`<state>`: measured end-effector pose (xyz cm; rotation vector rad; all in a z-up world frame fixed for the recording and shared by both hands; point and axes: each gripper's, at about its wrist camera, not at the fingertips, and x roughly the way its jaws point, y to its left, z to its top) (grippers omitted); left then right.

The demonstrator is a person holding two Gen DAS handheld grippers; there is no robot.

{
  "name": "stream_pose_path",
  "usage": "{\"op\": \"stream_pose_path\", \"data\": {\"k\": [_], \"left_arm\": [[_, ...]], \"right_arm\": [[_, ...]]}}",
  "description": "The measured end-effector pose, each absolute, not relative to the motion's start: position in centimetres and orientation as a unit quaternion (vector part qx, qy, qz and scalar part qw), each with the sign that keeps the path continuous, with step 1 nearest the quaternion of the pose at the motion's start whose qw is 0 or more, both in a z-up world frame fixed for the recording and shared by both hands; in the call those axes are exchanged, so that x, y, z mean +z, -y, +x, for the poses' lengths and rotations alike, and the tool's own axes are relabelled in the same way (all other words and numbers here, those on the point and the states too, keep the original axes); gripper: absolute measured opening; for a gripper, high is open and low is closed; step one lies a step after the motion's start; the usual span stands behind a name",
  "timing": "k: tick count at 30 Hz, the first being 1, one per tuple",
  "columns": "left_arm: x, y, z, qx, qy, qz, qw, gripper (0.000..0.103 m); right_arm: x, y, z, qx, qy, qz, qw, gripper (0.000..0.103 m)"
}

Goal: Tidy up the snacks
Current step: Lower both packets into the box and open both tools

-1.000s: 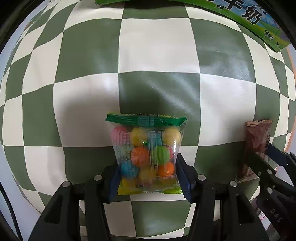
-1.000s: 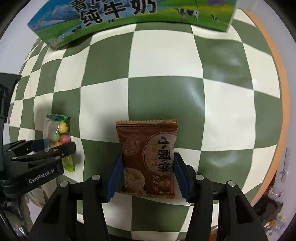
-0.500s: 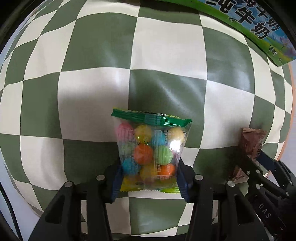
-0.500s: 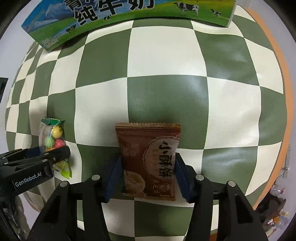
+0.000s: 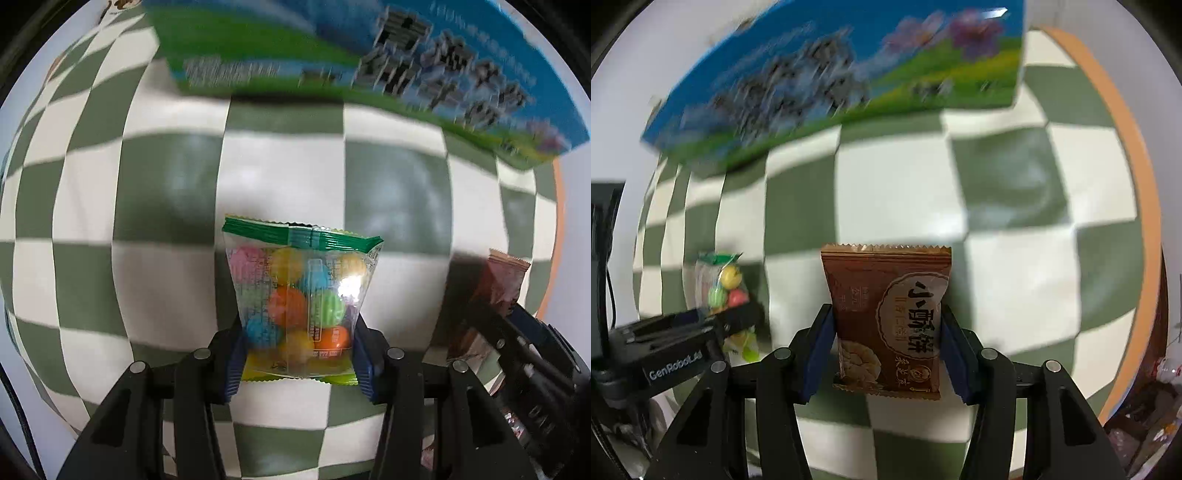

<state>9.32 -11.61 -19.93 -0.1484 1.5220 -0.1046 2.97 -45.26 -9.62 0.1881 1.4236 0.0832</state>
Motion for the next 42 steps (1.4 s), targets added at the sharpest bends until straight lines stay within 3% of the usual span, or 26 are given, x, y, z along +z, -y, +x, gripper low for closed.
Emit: {"op": "stream_pose_path", "data": {"k": [4,10,16,19,22,28,38,41,42], "left_arm": [[-17.5,11.6,10.6,-0.061,-0.676,-0.072,0.731,0.046],[-9.6,11.6,12.5,-0.124,-0.638,-0.104,0.753,0.046],[-1.7,12.7,18.4,-0.147,-0.590,-0.093,0.789,0.046],[-0.7,13.5,23.0,-0.137,-0.582,-0.077,0.798,0.047],[-1.2,13.6,26.7,-0.118,-0.590,-0.058,0.797,0.047],[-7.5,13.4,33.7,-0.084,-0.647,-0.027,0.758,0.047],[-15.4,13.0,38.3,-0.072,-0.707,-0.043,0.702,0.047],[-16.0,12.6,38.7,-0.068,-0.709,-0.054,0.700,0.051],[-16.2,12.4,38.9,-0.068,-0.710,-0.060,0.699,0.058]], "right_arm": [[-7.3,47.6,5.0,0.036,-0.637,0.112,0.762,0.057],[0.4,49.9,9.4,0.070,-0.590,0.127,0.794,0.057],[6.8,50.1,15.0,0.102,-0.542,0.120,0.825,0.057],[7.4,49.3,18.9,0.106,-0.537,0.107,0.830,0.057],[6.6,48.7,22.6,0.110,-0.547,0.103,0.824,0.057],[0.9,46.1,29.1,0.109,-0.594,0.084,0.792,0.057],[-6.6,44.6,35.3,0.098,-0.650,0.054,0.752,0.059],[-8.2,44.9,36.2,0.089,-0.670,0.058,0.734,0.076],[-8.3,44.9,36.3,0.085,-0.671,0.052,0.735,0.089]]}}
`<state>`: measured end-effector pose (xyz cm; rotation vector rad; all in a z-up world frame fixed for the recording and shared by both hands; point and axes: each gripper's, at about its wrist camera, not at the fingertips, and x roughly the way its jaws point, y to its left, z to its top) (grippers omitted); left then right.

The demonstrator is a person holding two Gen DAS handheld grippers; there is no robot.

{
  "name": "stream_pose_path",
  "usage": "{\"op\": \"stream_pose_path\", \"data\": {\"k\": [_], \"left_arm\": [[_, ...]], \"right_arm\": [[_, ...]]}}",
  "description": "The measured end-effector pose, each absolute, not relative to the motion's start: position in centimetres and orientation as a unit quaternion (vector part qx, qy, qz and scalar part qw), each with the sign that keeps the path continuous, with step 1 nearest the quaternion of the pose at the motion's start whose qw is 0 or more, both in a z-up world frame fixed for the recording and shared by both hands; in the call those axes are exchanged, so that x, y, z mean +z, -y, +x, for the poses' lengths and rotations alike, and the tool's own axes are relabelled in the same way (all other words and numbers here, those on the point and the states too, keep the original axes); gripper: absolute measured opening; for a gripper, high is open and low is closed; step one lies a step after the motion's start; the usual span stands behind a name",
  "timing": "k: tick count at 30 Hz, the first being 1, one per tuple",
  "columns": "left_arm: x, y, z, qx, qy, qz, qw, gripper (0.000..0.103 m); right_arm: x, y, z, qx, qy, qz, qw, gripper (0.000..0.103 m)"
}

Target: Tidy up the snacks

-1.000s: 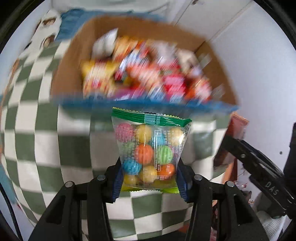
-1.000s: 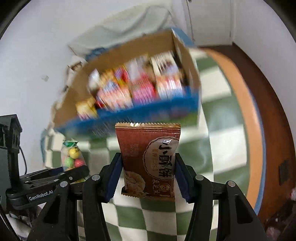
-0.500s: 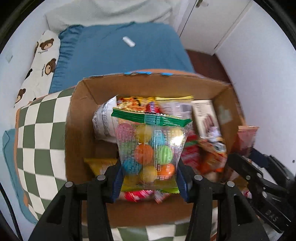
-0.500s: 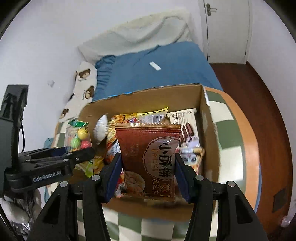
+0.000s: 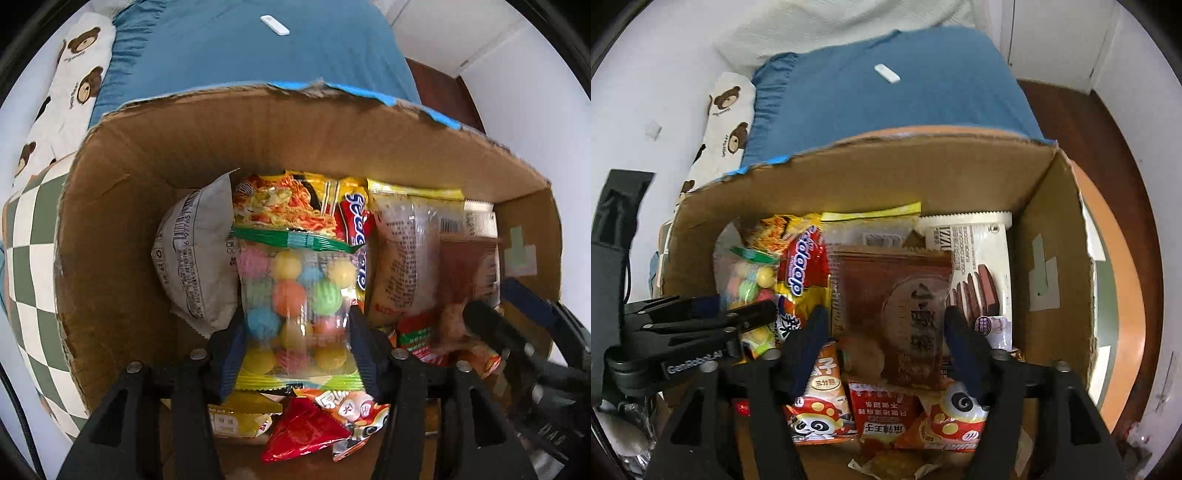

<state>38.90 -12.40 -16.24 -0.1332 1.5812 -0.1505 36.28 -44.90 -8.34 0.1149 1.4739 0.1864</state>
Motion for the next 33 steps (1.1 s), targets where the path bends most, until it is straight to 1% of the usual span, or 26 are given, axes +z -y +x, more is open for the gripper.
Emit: {"op": "stream_pose_path", "data": {"k": [1,2,3,4,5,10,20,27,33], "left_arm": [[-16.3,12.3,39.0,-0.068,-0.710,-0.066,0.698,0.071],[-16.0,12.3,39.1,-0.071,-0.708,-0.070,0.699,0.079],[-15.7,12.3,39.1,-0.070,-0.706,-0.069,0.701,0.089],[-15.5,12.2,39.2,-0.065,-0.703,-0.063,0.705,0.089],[-14.8,12.4,39.0,-0.064,-0.697,-0.056,0.712,0.089],[-14.0,12.0,38.8,-0.059,-0.689,-0.050,0.720,0.091],[-11.0,11.3,35.5,-0.042,-0.666,-0.045,0.743,0.091],[-7.7,10.9,32.3,-0.031,-0.632,-0.036,0.773,0.091],[-4.1,10.2,28.1,-0.019,-0.581,-0.027,0.813,0.091]], "right_arm": [[-8.4,45.0,36.3,0.087,-0.670,0.056,0.735,0.090],[-8.3,45.0,36.2,0.087,-0.669,0.060,0.736,0.091],[-8.1,45.0,36.1,0.084,-0.668,0.058,0.737,0.092],[-7.8,45.0,36.0,0.082,-0.666,0.056,0.740,0.096],[-7.5,45.1,35.9,0.079,-0.664,0.053,0.741,0.097],[-6.5,45.5,35.3,0.067,-0.662,0.046,0.745,0.097],[-3.4,46.2,32.8,0.052,-0.646,0.035,0.761,0.098],[-0.4,46.4,30.0,0.051,-0.617,0.027,0.785,0.098],[3.2,46.5,25.8,0.056,-0.577,0.019,0.815,0.099]]}}
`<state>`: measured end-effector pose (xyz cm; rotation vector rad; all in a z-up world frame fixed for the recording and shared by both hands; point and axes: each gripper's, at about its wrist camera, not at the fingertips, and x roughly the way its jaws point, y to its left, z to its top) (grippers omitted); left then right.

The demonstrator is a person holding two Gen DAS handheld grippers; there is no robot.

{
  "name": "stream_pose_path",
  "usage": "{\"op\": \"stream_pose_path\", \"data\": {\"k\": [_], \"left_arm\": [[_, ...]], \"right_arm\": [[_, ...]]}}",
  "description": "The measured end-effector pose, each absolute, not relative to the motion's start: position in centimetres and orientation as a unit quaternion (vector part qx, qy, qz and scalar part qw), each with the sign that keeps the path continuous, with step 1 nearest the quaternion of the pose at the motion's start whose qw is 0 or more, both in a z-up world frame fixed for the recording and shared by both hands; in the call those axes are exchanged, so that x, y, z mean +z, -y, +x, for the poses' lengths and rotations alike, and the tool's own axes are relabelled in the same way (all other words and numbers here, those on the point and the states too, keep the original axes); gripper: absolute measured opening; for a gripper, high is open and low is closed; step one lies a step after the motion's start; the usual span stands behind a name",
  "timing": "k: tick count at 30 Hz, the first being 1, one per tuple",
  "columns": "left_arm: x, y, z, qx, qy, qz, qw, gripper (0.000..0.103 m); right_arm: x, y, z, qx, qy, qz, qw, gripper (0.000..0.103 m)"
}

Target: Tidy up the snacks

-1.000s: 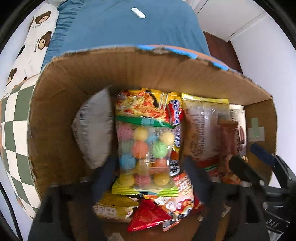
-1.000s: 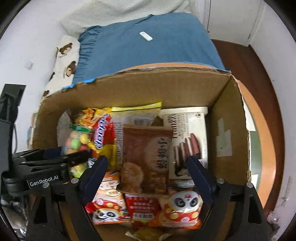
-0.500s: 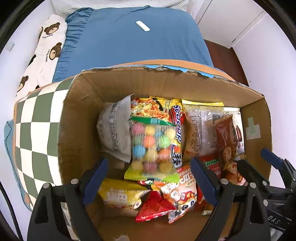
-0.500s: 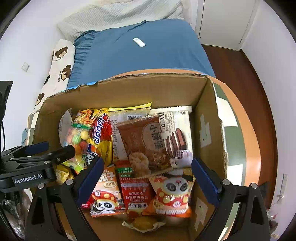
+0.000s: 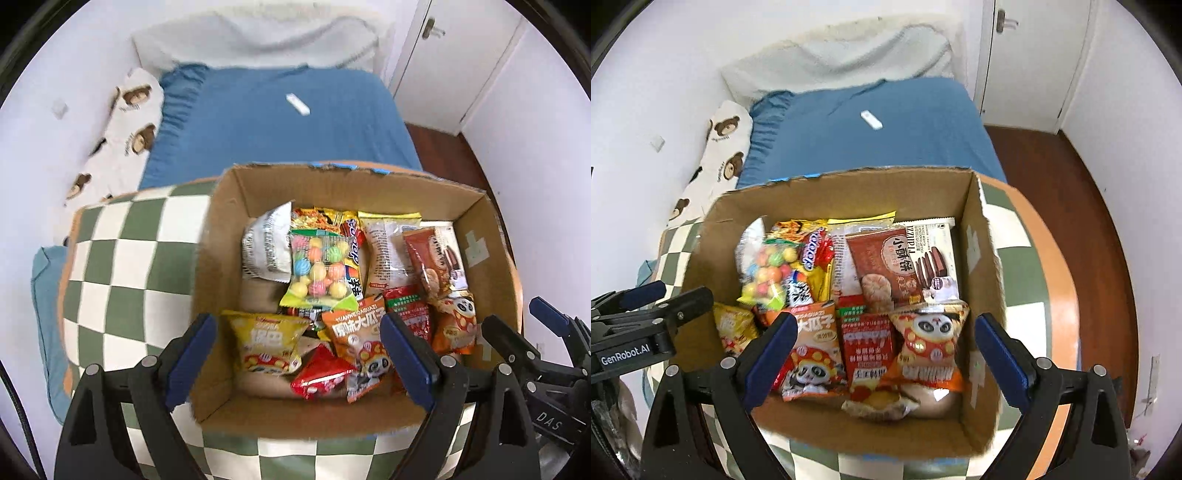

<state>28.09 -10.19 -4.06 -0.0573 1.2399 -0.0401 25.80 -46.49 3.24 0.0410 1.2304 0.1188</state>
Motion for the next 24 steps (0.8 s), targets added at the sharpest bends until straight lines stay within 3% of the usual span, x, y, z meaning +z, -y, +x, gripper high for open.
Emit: {"op": "stream_pose_path", "data": {"k": [19,24], "left_arm": [[7.2,10.0,9.2,0.004,-0.420,-0.004,0.908,0.091],[8.3,10.1,5.6,-0.004,-0.413,-0.006,0.911,0.091]], "right_arm": [[17.8,47.2,7.5,0.057,-0.417,0.006,0.907,0.103],[20.6,47.6,3.1,0.047,-0.388,-0.001,0.921,0.103]]}}
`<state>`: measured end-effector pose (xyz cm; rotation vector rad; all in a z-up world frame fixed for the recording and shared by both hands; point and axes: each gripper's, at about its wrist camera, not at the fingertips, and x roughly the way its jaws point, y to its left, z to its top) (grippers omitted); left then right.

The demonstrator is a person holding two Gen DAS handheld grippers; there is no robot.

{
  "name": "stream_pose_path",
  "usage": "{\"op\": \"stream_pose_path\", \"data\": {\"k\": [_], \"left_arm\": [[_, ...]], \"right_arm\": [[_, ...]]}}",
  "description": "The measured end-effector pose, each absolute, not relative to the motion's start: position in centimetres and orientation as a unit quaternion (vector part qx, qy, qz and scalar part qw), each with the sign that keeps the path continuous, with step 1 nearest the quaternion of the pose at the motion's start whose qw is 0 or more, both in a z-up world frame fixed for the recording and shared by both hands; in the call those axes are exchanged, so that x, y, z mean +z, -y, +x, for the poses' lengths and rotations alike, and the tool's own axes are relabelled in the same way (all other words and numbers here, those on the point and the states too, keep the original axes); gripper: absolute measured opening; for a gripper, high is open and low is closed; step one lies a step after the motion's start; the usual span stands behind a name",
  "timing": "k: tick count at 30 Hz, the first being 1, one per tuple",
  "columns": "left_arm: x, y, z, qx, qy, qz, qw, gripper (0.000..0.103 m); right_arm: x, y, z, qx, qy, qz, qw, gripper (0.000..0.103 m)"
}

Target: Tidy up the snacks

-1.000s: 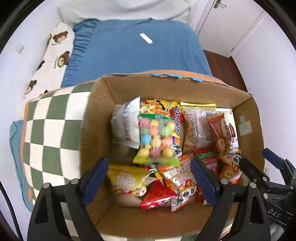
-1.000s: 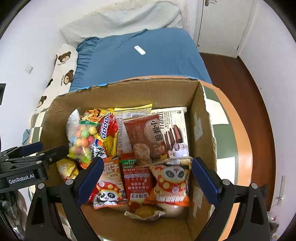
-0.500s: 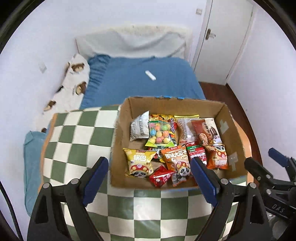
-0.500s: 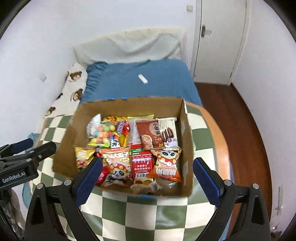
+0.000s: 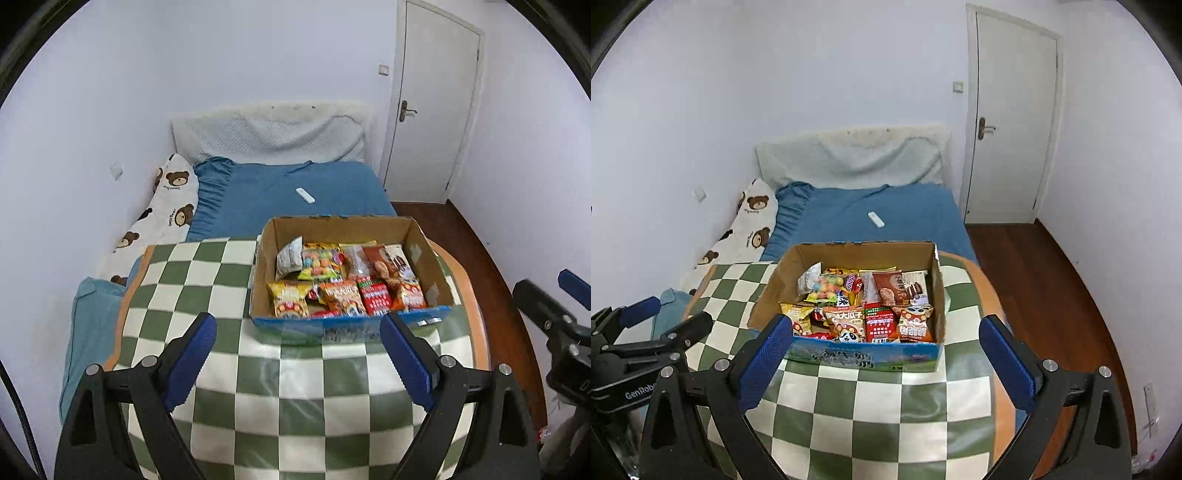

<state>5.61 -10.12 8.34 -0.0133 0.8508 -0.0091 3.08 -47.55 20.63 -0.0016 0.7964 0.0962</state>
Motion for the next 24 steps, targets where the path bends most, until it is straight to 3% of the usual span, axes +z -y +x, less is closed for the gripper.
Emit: {"op": "stream_pose_path", "data": {"k": [11,12,14,24], "left_arm": [[10.7,10.1,0.7,-0.001,-0.382,-0.007,0.924,0.091],[10.8,10.0,0.5,0.001,-0.379,-0.009,0.925,0.091],[10.9,9.7,0.2,0.003,-0.376,-0.015,0.927,0.103],[9.8,9.7,1.4,0.011,-0.382,-0.019,0.924,0.103]], "right_arm": [[23.2,48.3,-2.4,0.048,-0.373,0.012,0.926,0.103],[23.3,48.4,-2.7,0.047,-0.372,0.014,0.927,0.103],[23.5,48.6,-3.0,0.048,-0.370,0.019,0.927,0.103],[23.0,48.2,-2.3,0.051,-0.370,0.010,0.927,0.103]]}}
